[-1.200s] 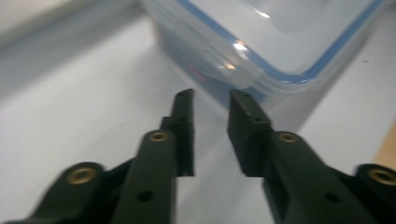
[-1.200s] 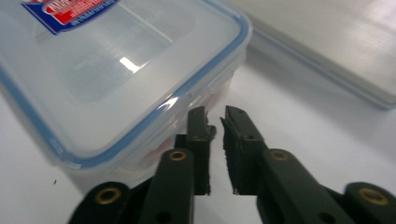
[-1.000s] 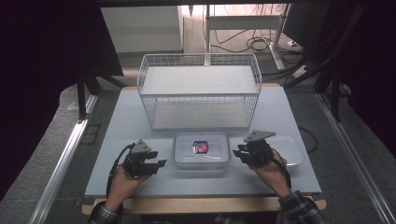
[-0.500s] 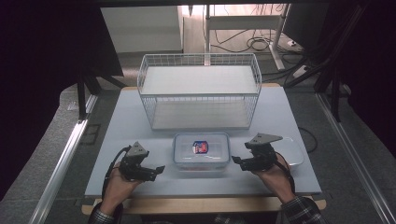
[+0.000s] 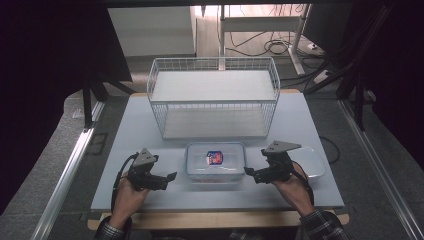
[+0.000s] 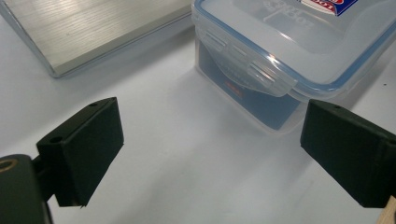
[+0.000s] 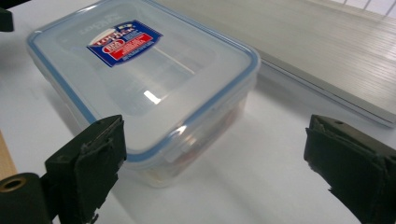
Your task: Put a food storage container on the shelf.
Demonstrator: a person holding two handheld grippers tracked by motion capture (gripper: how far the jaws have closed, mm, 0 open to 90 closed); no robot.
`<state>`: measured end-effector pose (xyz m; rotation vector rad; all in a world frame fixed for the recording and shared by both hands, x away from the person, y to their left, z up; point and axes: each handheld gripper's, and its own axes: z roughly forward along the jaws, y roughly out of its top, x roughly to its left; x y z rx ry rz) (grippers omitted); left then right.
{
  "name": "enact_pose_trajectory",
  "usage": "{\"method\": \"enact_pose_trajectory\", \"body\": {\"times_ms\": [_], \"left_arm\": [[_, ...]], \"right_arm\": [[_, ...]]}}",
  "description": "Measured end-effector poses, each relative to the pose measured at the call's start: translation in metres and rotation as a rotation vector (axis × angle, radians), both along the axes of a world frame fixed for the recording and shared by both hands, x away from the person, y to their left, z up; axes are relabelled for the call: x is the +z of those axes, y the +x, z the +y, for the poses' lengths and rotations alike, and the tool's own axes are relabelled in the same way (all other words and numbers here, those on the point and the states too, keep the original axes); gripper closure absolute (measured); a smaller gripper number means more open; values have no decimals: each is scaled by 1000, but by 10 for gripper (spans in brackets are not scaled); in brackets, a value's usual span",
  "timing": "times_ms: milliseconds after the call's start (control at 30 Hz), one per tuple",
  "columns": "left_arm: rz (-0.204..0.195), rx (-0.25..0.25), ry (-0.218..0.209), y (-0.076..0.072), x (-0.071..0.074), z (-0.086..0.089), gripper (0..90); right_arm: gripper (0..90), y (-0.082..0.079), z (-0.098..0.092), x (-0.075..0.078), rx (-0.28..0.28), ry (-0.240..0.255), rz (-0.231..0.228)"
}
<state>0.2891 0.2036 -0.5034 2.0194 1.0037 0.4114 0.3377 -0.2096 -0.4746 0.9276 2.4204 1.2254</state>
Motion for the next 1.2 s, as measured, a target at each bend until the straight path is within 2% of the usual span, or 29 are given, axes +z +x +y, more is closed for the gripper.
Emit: {"method": "enact_pose_trajectory", "body": {"times_ms": [200,333,400,500,600,733,867,967,1100,1133,1167,1200], "left_arm": [[32,-26,17,7,4,-9,53],[58,-49,-1,13,6,-13,39],[69,-65,-12,20,6,-17,18],[92,-79,-55,27,8,-19,19],[100,-84,-58,35,9,-22,36],[125,-119,-69,48,9,-30,52],[193,-149,-96,63,2,-39,19],[258,-179,-163,72,-4,-42,0],[353,-236,-239,77,-14,-44,0],[353,-236,-239,77,-14,-44,2],[383,-244,-258,76,-16,-46,0],[383,-244,-258,76,-16,-46,0]], "right_arm": [[26,1,8,2,5,-21,-8],[6,2,14,3,1,-21,-3],[1,4,17,2,7,-22,14],[10,8,22,1,14,-28,42],[35,13,25,1,16,-20,73],[54,24,28,-1,20,-17,121],[49,37,33,-7,32,-1,184],[42,45,35,-11,43,39,247],[32,48,37,-17,55,75,331],[32,48,37,-17,55,75,331],[41,49,37,-18,58,90,369],[50,49,37,-19,56,93,391]]}}
